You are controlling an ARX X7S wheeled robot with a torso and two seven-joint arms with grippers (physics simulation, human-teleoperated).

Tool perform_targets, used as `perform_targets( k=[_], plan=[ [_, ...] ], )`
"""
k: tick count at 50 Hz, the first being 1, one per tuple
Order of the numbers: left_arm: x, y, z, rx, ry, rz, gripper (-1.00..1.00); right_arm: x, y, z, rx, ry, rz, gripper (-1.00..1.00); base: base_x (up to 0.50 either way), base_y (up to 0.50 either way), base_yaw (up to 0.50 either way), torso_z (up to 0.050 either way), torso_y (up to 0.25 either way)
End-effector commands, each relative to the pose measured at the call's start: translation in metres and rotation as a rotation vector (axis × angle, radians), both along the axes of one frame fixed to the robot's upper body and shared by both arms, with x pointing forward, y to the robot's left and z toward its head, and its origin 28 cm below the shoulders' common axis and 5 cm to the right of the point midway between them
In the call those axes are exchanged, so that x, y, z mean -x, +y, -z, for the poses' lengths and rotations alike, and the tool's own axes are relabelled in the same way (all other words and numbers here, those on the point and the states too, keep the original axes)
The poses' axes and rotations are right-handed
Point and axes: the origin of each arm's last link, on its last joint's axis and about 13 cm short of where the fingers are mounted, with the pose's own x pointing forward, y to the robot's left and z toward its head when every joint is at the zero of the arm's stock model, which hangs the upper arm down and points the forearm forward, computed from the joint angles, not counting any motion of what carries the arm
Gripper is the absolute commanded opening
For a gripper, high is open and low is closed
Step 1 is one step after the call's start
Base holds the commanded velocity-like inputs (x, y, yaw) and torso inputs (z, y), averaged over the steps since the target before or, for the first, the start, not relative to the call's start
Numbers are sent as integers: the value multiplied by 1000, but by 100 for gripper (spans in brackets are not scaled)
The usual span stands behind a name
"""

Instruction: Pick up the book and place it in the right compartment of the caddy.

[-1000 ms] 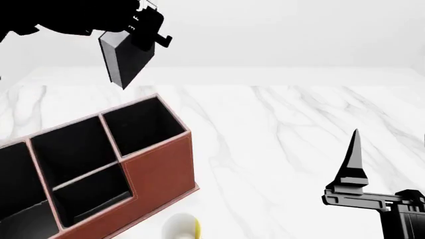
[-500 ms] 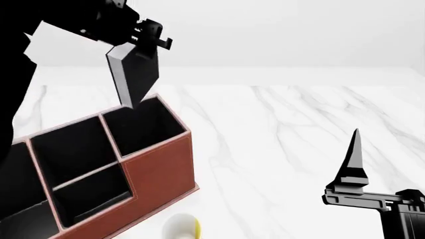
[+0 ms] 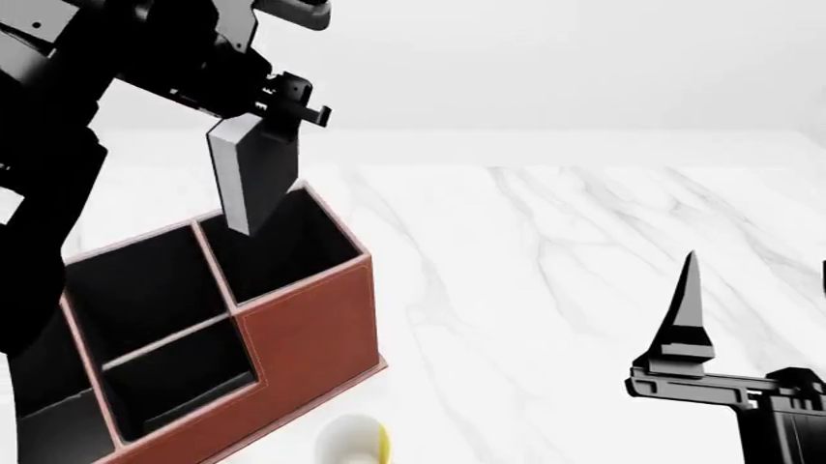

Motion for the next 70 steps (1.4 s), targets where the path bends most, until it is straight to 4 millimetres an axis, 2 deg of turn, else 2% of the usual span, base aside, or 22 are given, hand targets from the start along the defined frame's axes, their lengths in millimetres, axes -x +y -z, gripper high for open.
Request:
perform_targets(
  k=[1,16,29,48,70],
  plan=[
    [4,1,7,-66,-11,-6,-100,-2,0,2,1,4,0,100,0,0,0,0,0],
    [11,3,22,-79,5,30,-100,-3,1,3,5,10,0,100,0,0,0,0,1],
    [10,1,27,-75,10,41,-100,-3,1,4,8,13,-1,100,0,0,0,0,2],
    [7,-2,31,-71,17,57,-100,-3,1,3,7,14,1,100,0,0,0,1,2],
    [-1,-1,53,-95,46,49,-100,-5,1,5,8,19,-1,100,0,0,0,0,1]
  ],
)
